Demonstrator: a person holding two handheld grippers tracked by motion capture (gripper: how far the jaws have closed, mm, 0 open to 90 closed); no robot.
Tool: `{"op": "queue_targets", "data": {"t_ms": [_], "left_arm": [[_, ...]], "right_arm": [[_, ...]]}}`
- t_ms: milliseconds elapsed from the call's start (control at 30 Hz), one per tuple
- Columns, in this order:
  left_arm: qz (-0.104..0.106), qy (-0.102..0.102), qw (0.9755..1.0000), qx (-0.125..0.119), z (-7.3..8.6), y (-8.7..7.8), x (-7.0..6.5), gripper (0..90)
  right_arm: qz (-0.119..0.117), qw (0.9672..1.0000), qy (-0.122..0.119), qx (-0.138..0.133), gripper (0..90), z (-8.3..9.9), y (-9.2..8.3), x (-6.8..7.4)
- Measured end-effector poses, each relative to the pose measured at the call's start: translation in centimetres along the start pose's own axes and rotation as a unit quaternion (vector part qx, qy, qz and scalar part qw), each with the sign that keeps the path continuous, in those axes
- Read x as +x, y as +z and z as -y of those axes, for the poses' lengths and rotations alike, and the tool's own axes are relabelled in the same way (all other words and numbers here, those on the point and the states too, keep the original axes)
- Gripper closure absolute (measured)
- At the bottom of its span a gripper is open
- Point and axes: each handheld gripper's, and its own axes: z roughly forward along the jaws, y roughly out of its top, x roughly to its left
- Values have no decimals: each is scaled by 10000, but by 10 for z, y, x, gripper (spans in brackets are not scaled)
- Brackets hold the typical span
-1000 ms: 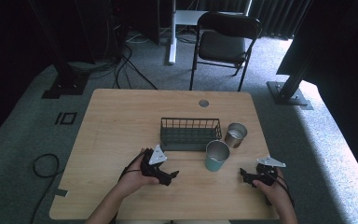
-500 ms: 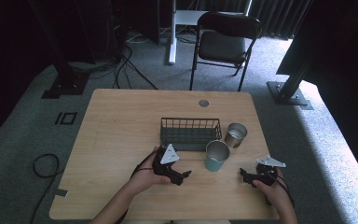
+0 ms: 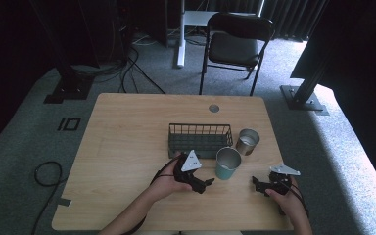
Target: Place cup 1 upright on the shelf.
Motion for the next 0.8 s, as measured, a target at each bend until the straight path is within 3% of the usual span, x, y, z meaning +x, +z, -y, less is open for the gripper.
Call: {"op": "queue_targets", "data": {"t_ms": [267,400,800], "left_arm": [[83,83,9999,-122,-7,15,-5,25],[123,26,9997,-203,-10,24,-5,25],[117,103,9995,-286,-17,49,-6,25]], "right_arm": [[1,10000,0,1,119,0,0,0],[0,10000,0,-1,120,0,0,0],[0,10000,2,-1,120,0,0,0]]}}
